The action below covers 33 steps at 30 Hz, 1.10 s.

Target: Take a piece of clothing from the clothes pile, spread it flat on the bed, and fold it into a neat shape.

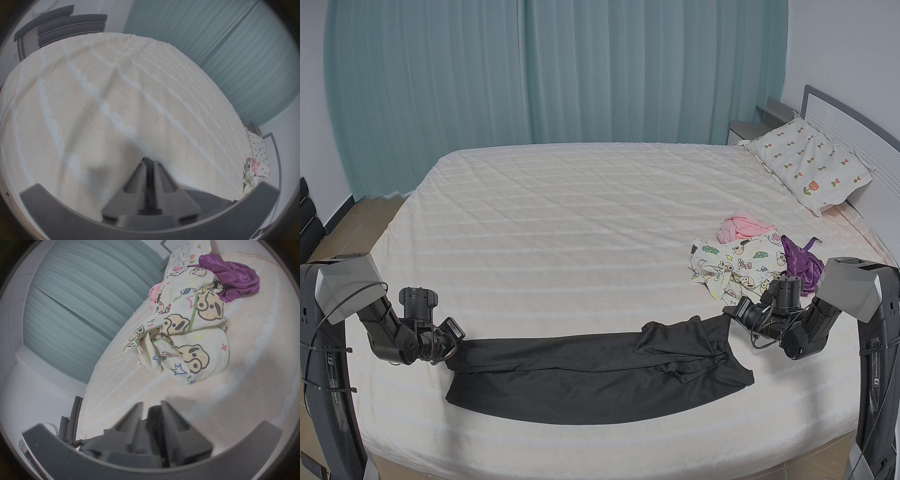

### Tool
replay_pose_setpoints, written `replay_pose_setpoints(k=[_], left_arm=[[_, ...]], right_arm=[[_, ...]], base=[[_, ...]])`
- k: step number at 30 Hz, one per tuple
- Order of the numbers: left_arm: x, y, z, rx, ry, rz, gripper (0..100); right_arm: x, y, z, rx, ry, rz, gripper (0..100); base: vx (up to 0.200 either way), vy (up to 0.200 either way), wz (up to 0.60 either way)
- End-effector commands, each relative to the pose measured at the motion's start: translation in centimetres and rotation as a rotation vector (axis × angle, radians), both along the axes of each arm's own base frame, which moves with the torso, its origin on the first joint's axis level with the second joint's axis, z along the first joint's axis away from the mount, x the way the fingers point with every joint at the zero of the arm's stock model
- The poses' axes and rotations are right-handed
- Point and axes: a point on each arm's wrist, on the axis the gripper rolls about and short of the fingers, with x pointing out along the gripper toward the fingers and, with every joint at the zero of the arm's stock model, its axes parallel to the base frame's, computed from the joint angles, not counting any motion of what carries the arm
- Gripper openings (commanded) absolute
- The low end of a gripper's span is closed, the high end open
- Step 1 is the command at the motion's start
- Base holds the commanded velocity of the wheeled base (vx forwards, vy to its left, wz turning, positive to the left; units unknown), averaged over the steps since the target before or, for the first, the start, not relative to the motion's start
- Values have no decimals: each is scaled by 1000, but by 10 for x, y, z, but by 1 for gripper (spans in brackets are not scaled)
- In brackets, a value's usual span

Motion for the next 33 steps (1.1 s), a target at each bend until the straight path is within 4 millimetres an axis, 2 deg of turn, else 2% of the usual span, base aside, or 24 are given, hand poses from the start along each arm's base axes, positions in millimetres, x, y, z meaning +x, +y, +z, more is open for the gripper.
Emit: replay_pose_setpoints(k=[1,5,10,12,13,14,17,22,23,27,33], left_arm=[[0,-2,-1,-1,4,-6,100],[-1,-2,-1,1,7,-6,100],[-6,3,7,-15,0,9,100],[-13,8,25,-24,-34,16,100],[-13,8,25,-24,-34,16,100],[-21,8,42,-54,-67,-17,100],[-37,3,64,-105,-102,-84,100],[-46,-4,59,-119,-70,-121,100],[-50,-15,49,-127,-27,-145,100],[-68,-16,28,-132,76,-145,100],[-86,-17,16,-66,150,-178,100]], right_arm=[[1,2,-7,-2,12,6,100],[0,2,-5,1,7,3,100],[-13,-9,15,19,6,-22,100],[-25,-9,19,17,29,-13,100],[-25,-9,19,17,29,-13,100],[-33,-7,20,15,44,-6,100],[-39,-6,22,13,56,-1,100],[-41,-2,22,11,62,8,100],[-43,0,20,10,69,15,100],[-46,5,18,5,80,29,100],[-48,9,15,-8,88,41,100]], base=[[0,0,0],[0,0,0],[0,0,0],[0,0,0],[0,0,0],[0,0,0],[0,0,0],[-40,0,0],[-200,0,0],[-200,0,0],[0,0,0]])
